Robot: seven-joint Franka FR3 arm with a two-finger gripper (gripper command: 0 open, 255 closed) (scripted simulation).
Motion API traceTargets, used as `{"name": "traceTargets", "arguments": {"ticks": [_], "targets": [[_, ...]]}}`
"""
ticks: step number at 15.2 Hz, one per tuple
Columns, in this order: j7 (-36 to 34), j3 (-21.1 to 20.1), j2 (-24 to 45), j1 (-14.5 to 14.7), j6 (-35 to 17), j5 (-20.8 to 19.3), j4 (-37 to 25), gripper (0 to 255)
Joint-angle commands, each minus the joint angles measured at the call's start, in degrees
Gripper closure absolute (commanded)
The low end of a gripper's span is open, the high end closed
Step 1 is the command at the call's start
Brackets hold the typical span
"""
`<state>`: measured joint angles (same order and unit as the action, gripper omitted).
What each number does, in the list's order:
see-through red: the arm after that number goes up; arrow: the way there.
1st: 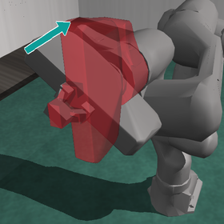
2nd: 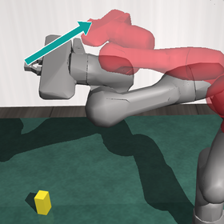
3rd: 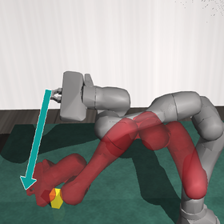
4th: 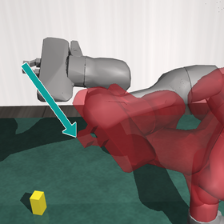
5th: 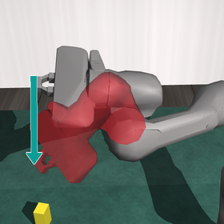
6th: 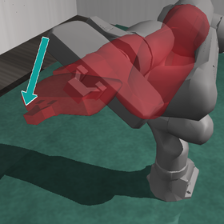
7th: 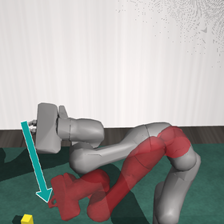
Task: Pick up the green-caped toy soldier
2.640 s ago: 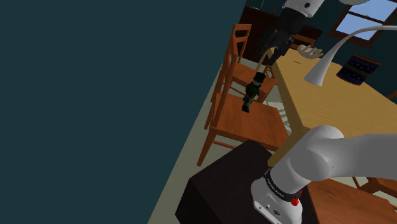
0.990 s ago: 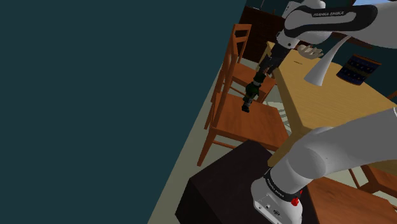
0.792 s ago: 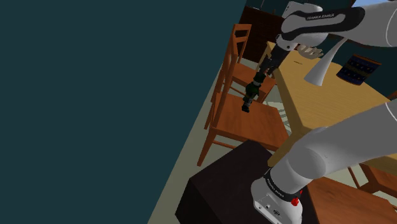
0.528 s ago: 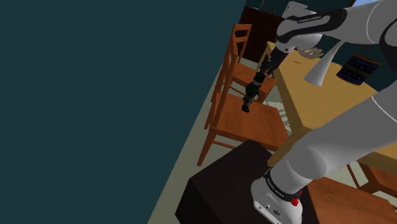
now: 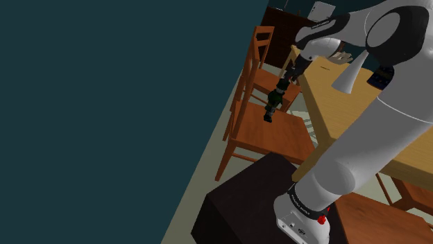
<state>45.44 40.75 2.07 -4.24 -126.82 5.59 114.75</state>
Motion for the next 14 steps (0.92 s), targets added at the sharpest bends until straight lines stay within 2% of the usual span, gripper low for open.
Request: {"name": "traceTargets", "arguments": {"ticks": [1, 7, 8, 14], "targets": [[0.6, 0.0, 0.8, -0.1, -1.4, 0.7, 0.7, 0], [1.9, -0.1, 2.4, -0.4, -4.6, 2.5, 2.8, 0], [2.0, -0.1, 2.5, -0.4, -4.7, 2.5, 2.9, 255], [1.9, -0.1, 2.5, -0.3, -4.7, 2.5, 2.7, 255]]}}
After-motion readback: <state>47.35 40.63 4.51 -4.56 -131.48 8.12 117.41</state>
